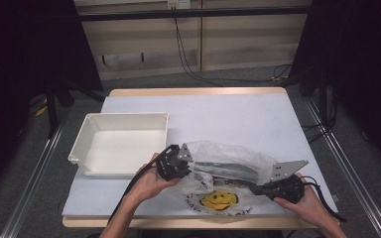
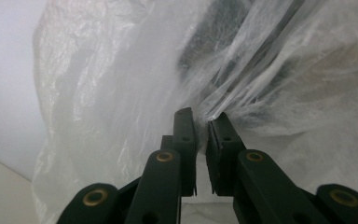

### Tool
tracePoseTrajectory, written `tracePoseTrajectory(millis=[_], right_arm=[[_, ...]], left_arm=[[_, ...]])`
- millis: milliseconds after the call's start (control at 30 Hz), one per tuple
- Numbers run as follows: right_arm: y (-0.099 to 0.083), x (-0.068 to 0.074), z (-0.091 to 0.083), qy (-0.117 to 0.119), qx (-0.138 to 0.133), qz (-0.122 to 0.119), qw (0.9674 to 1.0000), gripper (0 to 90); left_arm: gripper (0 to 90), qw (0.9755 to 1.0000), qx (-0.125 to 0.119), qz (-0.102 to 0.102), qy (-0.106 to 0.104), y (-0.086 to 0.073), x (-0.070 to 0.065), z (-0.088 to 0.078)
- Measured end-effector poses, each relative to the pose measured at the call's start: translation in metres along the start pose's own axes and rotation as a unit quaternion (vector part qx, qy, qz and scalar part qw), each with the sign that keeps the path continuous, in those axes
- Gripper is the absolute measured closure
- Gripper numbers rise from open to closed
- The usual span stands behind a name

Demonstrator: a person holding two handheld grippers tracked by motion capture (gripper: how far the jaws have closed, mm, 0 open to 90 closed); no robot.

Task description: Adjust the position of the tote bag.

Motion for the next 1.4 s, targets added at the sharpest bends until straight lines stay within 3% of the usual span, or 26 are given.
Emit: tracePoseTrajectory(millis=[133,167,300,467,600,700,1033,1267,1400], right_arm=[[-0.011,0.0,0.007,0.001,0.021,0.002,0.9998,90.0],[-0.015,0.003,0.011,0.001,0.038,-0.005,0.9993,90.0],[-0.017,0.004,0.01,-0.006,0.042,-0.012,0.999,90.0],[-0.016,0.002,0.011,-0.008,0.037,-0.004,0.9993,87.2],[-0.014,0.002,0.005,-0.004,0.019,0.003,0.9998,79.2],[-0.008,0.0,-0.007,-0.005,-0.014,0.013,0.9998,70.0],[0.014,0.002,-0.026,-0.018,-0.06,0.001,0.998,58.9],[0.019,0.0,-0.036,-0.024,-0.073,0.002,0.9971,64.8],[0.024,0.002,-0.041,-0.016,-0.085,0.0,0.9962,69.8]], left_arm=[[83.0,0.9999,0.009,0.0,0.006,-0.004,0.0,0.009],[82.7,0.9999,0.013,0.002,0.004,-0.005,0.0,0.01],[82.7,0.9998,0.016,-0.001,0.007,-0.009,0.001,0.017],[81.3,0.9999,0.013,-0.007,0.007,-0.01,0.002,0.02],[71.4,0.9998,-0.002,-0.021,0.002,-0.011,0.0,0.016],[62.8,0.9996,-0.015,-0.022,-0.006,-0.012,-0.001,0.009],[48.6,0.9973,-0.071,-0.019,0.008,-0.012,-0.012,-0.028],[46.2,0.9939,-0.109,-0.014,0.007,-0.006,-0.022,-0.051],[56.4,0.9904,-0.138,0.007,-0.001,0.006,-0.031,-0.06]])
Point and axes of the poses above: each handheld gripper's, and its own axes: z roughly forward along the jaws, y roughly out of its top, x roughly to its left, the point moved 3 cm from there along z, roughly forward along the jaws, and after that the axes turned 2 degrees about x, right-handed, at the moved point
